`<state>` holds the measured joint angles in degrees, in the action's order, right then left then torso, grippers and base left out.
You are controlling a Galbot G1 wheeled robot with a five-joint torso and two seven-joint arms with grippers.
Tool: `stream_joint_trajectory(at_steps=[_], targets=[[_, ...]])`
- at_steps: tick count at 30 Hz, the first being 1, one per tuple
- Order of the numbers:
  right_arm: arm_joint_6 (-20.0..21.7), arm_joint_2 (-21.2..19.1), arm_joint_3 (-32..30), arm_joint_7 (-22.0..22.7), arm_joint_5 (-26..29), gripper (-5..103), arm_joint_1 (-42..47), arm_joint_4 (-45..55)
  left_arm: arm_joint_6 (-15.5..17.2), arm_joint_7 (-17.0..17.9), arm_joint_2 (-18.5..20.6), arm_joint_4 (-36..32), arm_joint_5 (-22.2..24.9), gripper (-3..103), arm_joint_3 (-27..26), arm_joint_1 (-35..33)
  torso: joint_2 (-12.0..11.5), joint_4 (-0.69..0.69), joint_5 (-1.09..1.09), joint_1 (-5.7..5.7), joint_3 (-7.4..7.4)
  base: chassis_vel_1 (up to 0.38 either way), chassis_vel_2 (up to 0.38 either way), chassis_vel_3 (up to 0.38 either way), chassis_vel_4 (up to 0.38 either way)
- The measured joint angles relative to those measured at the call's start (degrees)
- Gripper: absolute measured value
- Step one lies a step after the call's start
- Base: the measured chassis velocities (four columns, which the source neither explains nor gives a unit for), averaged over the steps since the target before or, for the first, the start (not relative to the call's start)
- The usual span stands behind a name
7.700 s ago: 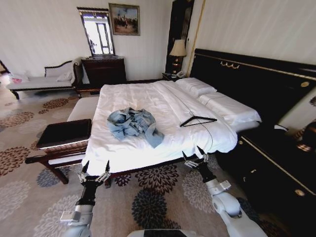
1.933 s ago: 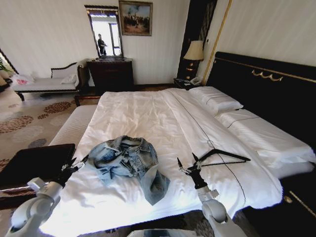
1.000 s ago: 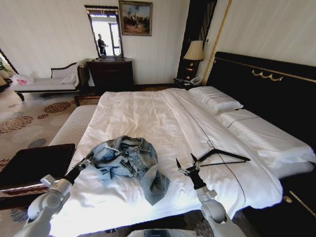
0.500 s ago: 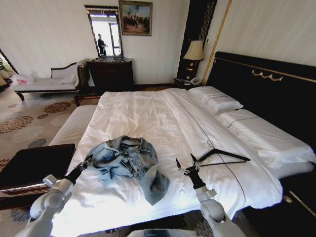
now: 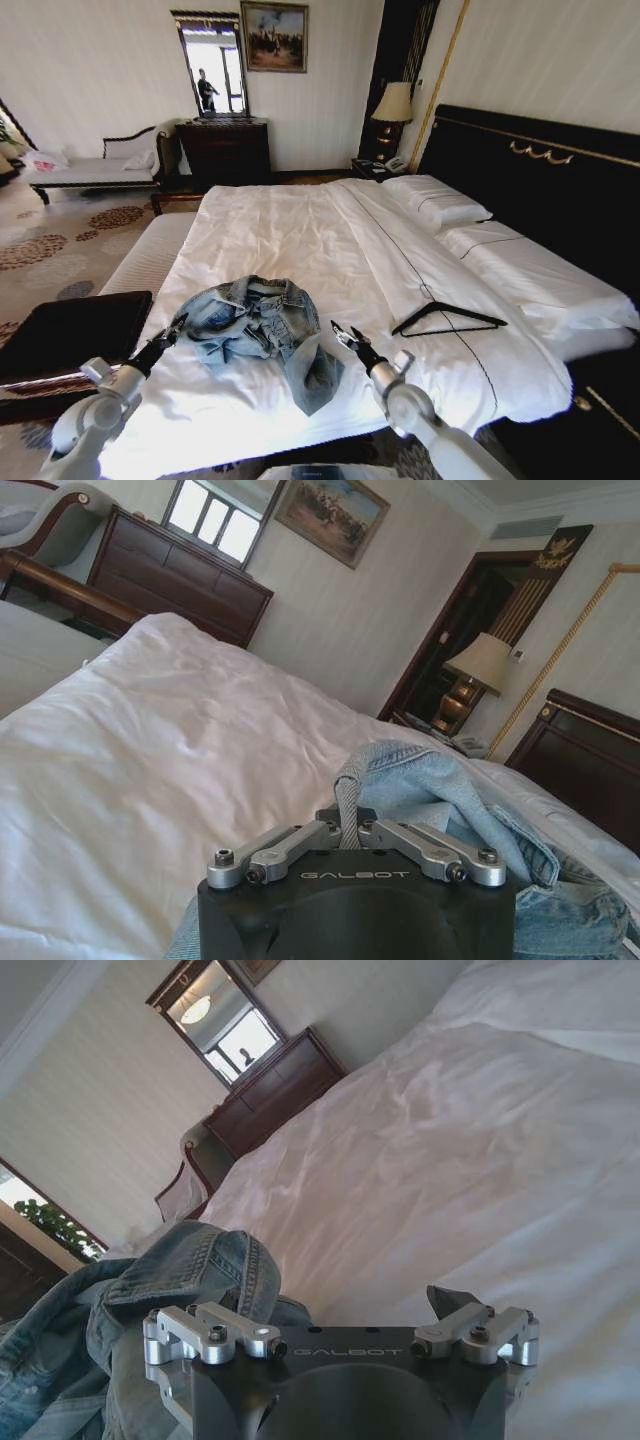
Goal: Pick up the clothes from the bed and hang them on the clothes hanger.
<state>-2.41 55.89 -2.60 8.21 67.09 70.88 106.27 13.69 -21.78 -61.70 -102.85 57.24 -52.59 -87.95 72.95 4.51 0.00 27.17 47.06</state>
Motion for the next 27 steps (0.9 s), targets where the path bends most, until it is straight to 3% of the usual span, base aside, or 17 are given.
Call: stream_joint_trajectory(at_steps=[12,20,27], targets=[[1.77,1.01,5.86,1.15,3.89,100,-7.91,-3.39,-0.03,0.09,-0.44,-0.38,-0.38,2,-0.28,-0.14,0.00,0.00,0.01,0.00,0.00,0.000,0.000,0.000,0.000],[1.68,0.70,7.15,0.70,-1.67,100,-5.90,-3.83,-0.05,0.17,-0.64,-0.14,-0.43,2,-0.25,0.11,0.00,0.00,0.00,0.00,0.00,0.000,0.000,0.000,0.000],[1.62,0.71,7.08,0.19,-2.53,80,-4.82,-3.45,-0.05,0.23,-0.89,-0.13,-0.79,2,0.06,0.33,0.00,0.00,0.01,0.00,0.00,0.000,0.000,0.000,0.000]])
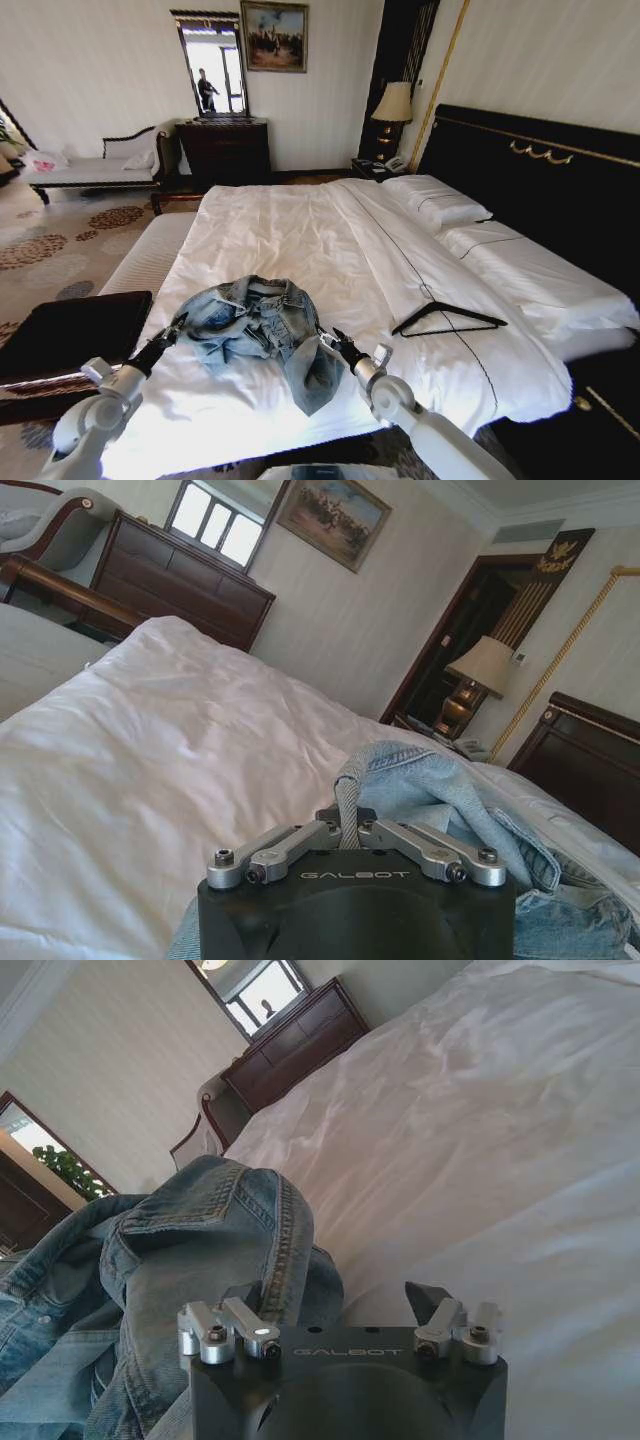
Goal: Pick up the clothes from the bed and hang them on the clothes hanger.
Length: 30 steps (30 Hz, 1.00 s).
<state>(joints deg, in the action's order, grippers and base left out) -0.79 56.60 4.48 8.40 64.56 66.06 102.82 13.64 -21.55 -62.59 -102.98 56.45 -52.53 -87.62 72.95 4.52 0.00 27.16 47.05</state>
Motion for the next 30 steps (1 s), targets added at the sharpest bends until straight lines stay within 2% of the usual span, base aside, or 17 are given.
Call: stream_joint_trajectory(at_steps=[2,5,9,11,15,17,21,24,26,30], targets=[[-0.10,0.00,-0.14,-0.30,-0.57,70,0.10,-0.22,0.00,0.00,-0.05,0.01,-0.05,2,0.01,-0.01,0.00,0.00,0.00,0.00,0.00,0.000,0.000,0.000,0.000],[-0.25,0.01,-0.26,-0.45,-0.83,64,0.26,-0.24,-0.02,0.00,-0.06,0.01,-0.07,2,-0.01,-0.06,0.00,0.00,0.00,0.00,0.00,0.000,0.000,0.000,0.000],[-0.94,0.13,-0.68,-0.85,-1.67,40,1.08,0.87,-0.11,-0.03,0.01,-0.02,-0.08,2,-0.23,-0.27,0.00,0.00,0.00,0.00,0.00,0.000,0.000,0.000,0.000],[-1.17,0.17,-0.70,-0.98,-2.00,40,1.19,0.94,-0.12,-0.05,0.01,-0.03,-0.08,2,-0.24,-0.29,0.00,0.00,0.00,0.00,0.00,0.000,0.000,0.000,0.000],[-1.81,0.23,-0.95,-1.29,-2.59,61,1.95,1.23,-0.18,-0.13,-0.04,-0.20,-0.12,2,-0.25,-0.43,0.00,0.00,0.00,0.00,0.00,0.000,0.000,0.000,0.000],[-1.81,0.21,-0.99,-1.30,-2.59,61,2.13,1.33,-0.19,-0.15,-0.04,-0.24,-0.14,2,-0.25,-0.45,0.00,0.00,0.00,0.00,0.00,0.000,0.000,0.000,0.000],[-1.75,0.14,-1.11,-1.30,-2.32,82,2.87,1.91,-0.23,-0.26,0.00,-0.30,-0.24,2,-0.25,-0.59,0.00,0.00,0.00,0.00,0.00,0.000,0.000,0.000,0.000],[-1.68,0.15,-1.02,-1.33,-2.20,87,2.98,2.06,-0.25,-0.29,0.07,-0.31,-0.25,2,-0.30,-0.65,0.00,0.00,0.00,0.00,0.00,0.000,0.000,0.000,0.000],[-1.68,0.23,-0.72,-1.82,-2.18,97,3.03,2.08,-0.27,-0.34,0.11,-0.38,-0.28,2,-0.35,-0.73,0.00,0.00,0.00,0.00,0.00,0.000,0.000,0.000,0.000],[-1.70,0.50,-0.01,-2.71,-2.20,100,3.00,2.00,-0.29,-0.41,0.11,-0.48,-0.34,2,-0.38,-0.84,0.00,0.00,0.00,0.00,0.00,0.000,0.000,0.000,0.000]])
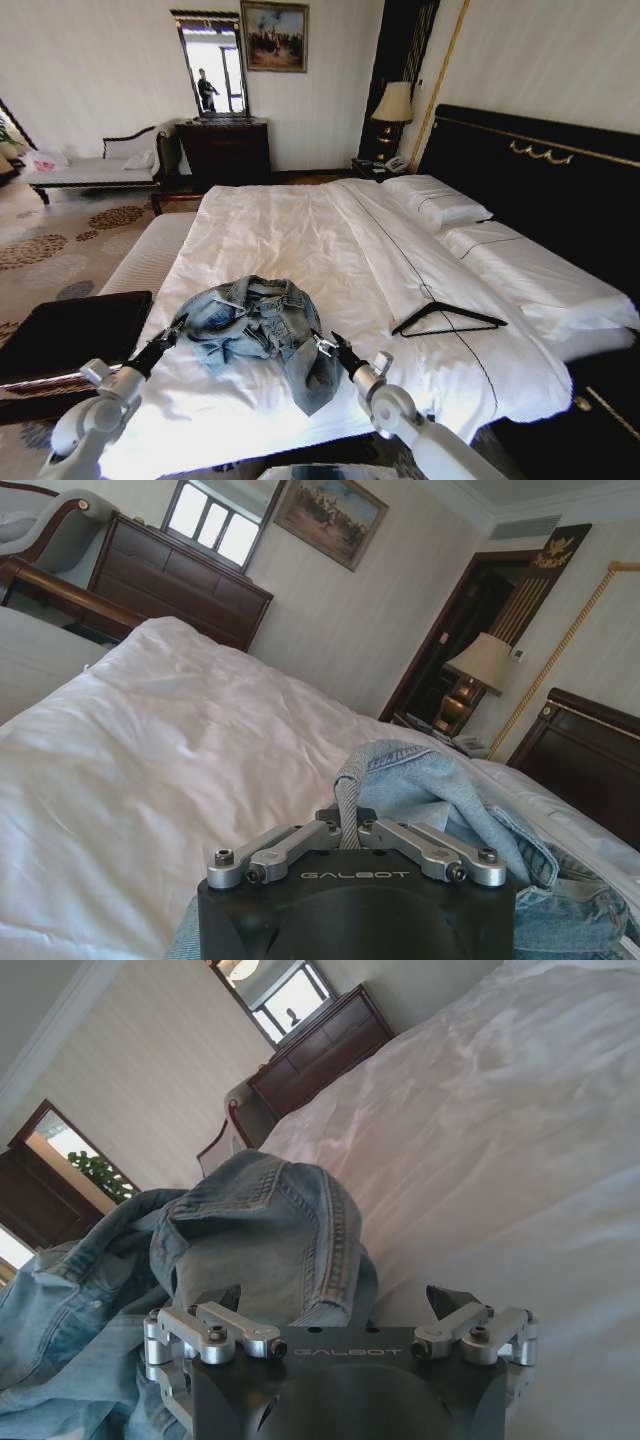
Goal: Pick up the clothes from the bed and hang them on the clothes hanger.
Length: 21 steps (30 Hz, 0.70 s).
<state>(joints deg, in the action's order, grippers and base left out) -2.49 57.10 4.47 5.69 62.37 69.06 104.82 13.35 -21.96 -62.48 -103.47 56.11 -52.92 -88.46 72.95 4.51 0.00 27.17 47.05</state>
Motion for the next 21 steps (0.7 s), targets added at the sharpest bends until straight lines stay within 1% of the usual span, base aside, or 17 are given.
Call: stream_joint_trajectory(at_steps=[8,10,11,13,15,18,19,20,21], targets=[[0.01,0.82,2.34,-0.66,-0.47,100,-0.62,-0.73,-0.08,-0.14,0.02,0.01,-0.10,2,-0.15,-0.10,0.00,-0.01,0.00,0.00,0.00,0.000,0.000,0.000,0.000],[0.02,0.82,2.48,-0.79,-0.52,102,-0.75,-0.82,-0.10,-0.16,0.02,0.05,-0.11,2,-0.16,-0.10,0.00,0.00,0.00,0.00,0.00,0.000,0.000,0.000,0.000],[0.03,0.80,2.59,-1.00,-0.61,100,-0.94,-0.96,-0.12,-0.20,0.03,0.13,-0.12,2,-0.17,-0.10,0.00,0.00,0.00,0.00,0.00,0.000,0.000,0.000,0.000],[0.05,0.77,2.73,-1.41,-0.82,91,-1.35,-1.30,-0.16,-0.26,0.02,0.32,-0.17,2,-0.18,-0.03,0.00,0.00,0.00,0.00,0.00,0.000,0.000,0.000,0.000],[0.07,0.77,2.74,-1.49,-0.90,91,-1.47,-1.41,-0.18,-0.28,-0.01,0.38,-0.22,2,-0.18,0.01,0.00,0.00,0.00,0.00,0.00,0.000,0.000,0.000,0.000],[0.11,0.81,2.78,-1.70,-1.43,75,-1.70,-1.87,-0.22,-0.30,-0.19,0.50,-0.44,2,-0.12,0.11,0.00,0.00,0.00,0.00,0.00,0.000,0.000,0.000,0.000],[0.10,0.85,2.79,-1.79,-1.58,75,-1.74,-2.01,-0.23,-0.31,-0.24,0.50,-0.50,2,-0.09,0.15,0.00,0.00,0.00,0.00,0.00,0.000,0.000,0.000,0.000],[0.11,0.89,2.78,-1.98,-1.77,70,-1.79,-2.16,-0.24,-0.31,-0.28,0.50,-0.55,2,-0.06,0.17,0.00,0.00,0.00,0.00,0.00,0.000,0.000,0.000,0.000],[0.11,0.89,2.78,-1.98,-1.77,70,-1.79,-2.16,-0.24,-0.31,-0.28,0.50,-0.55,2,-0.06,0.17,0.00,0.00,0.00,0.00,0.00,0.000,0.000,0.000,0.000]])
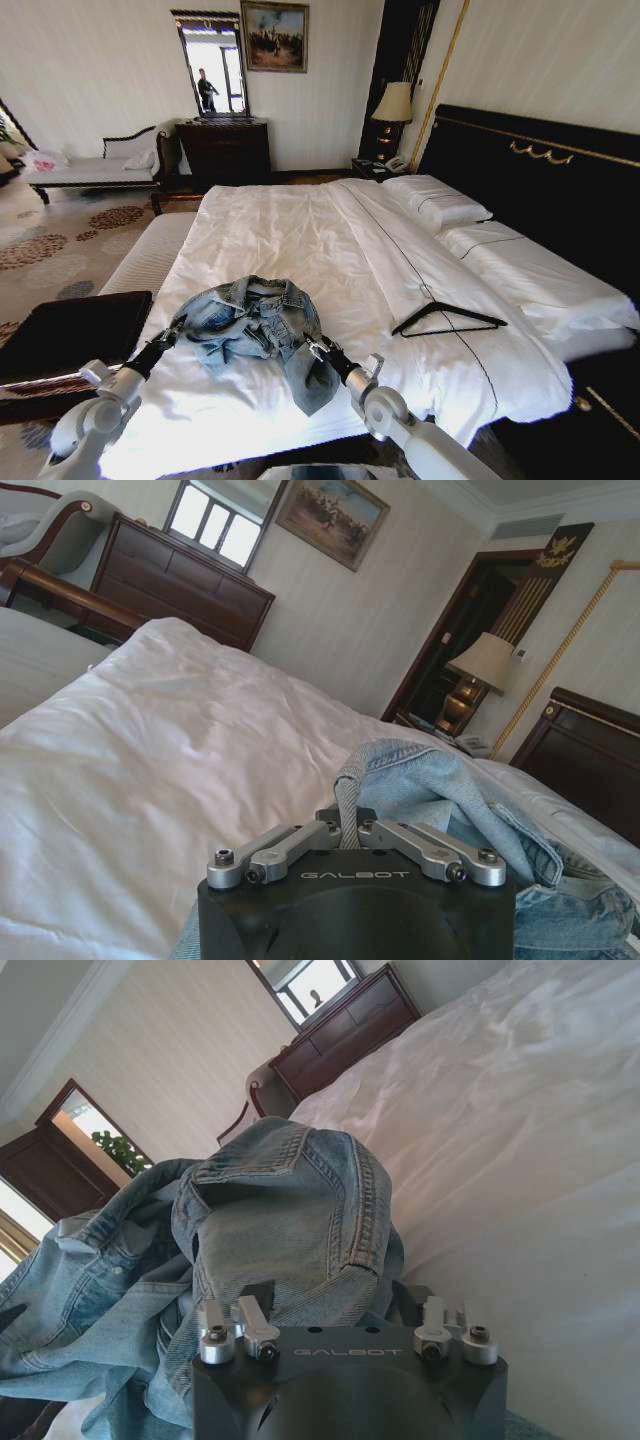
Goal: Pick up the clothes from the bed and hang them on the clothes hanger.
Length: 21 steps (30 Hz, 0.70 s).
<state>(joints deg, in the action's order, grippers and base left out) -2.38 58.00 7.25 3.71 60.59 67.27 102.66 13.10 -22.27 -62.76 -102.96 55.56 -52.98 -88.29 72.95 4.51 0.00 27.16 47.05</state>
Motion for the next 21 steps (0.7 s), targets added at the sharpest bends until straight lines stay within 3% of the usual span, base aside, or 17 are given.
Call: stream_joint_trajectory(at_steps=[3,5,8,10,12,16,17,18,21], targets=[[-0.07,0.04,-0.05,-1.18,-1.15,53,-0.07,-0.58,-0.03,-0.05,-0.08,0.01,-0.04,2,0.03,0.04,0.00,0.00,0.00,0.00,0.00,0.000,0.000,0.000,0.000],[-0.14,0.04,-0.11,-1.46,-1.44,53,-0.07,-0.68,-0.05,-0.09,-0.09,0.01,-0.05,2,0.02,0.04,0.00,0.00,0.00,0.00,0.00,0.000,0.000,0.000,0.000],[-0.95,0.09,-0.58,-2.39,-2.49,36,-0.06,-0.86,-0.18,-0.23,-0.13,-0.05,-0.05,2,-0.11,-0.03,0.00,0.00,0.00,0.00,0.00,0.000,0.000,0.000,0.000],[-1.28,0.10,-0.78,-2.66,-2.80,36,-0.02,-0.86,-0.24,-0.26,-0.15,-0.11,-0.05,2,-0.15,-0.06,0.00,0.00,0.00,0.00,0.00,0.000,0.000,0.000,0.000],[-2.65,0.13,-1.66,-3.58,-4.33,20,0.34,-0.85,-0.45,-0.38,-0.20,-0.49,-0.05,2,-0.35,-0.18,0.00,0.00,0.00,0.00,0.00,0.000,0.000,0.000,0.000],[-4.24,0.09,-2.86,-4.97,-6.49,14,0.79,-0.65,-0.71,-0.41,-0.31,-1.34,0.01,2,-0.64,-0.33,0.00,0.00,0.00,0.00,0.00,0.000,0.000,0.000,0.000],[-5.21,-0.04,-3.87,-6.02,-7.56,4,1.08,-0.06,-0.92,-0.39,-0.45,-2.34,0.27,2,-0.96,-0.43,0.00,0.00,-0.01,0.00,0.00,0.000,0.000,0.000,0.000],[-5.97,-0.20,-4.81,-6.84,-8.13,2,1.16,0.59,-1.17,-0.12,-0.64,-3.60,0.62,2,-1.28,-0.53,0.00,0.00,0.00,0.00,0.00,0.000,0.000,0.000,0.000],[-7.33,-0.39,-6.30,-8.22,-8.47,1,1.14,1.63,-1.58,0.78,-1.02,-6.80,1.79,2,-2.01,-0.77,0.00,0.00,0.00,0.00,0.00,0.000,0.000,0.000,0.000]])
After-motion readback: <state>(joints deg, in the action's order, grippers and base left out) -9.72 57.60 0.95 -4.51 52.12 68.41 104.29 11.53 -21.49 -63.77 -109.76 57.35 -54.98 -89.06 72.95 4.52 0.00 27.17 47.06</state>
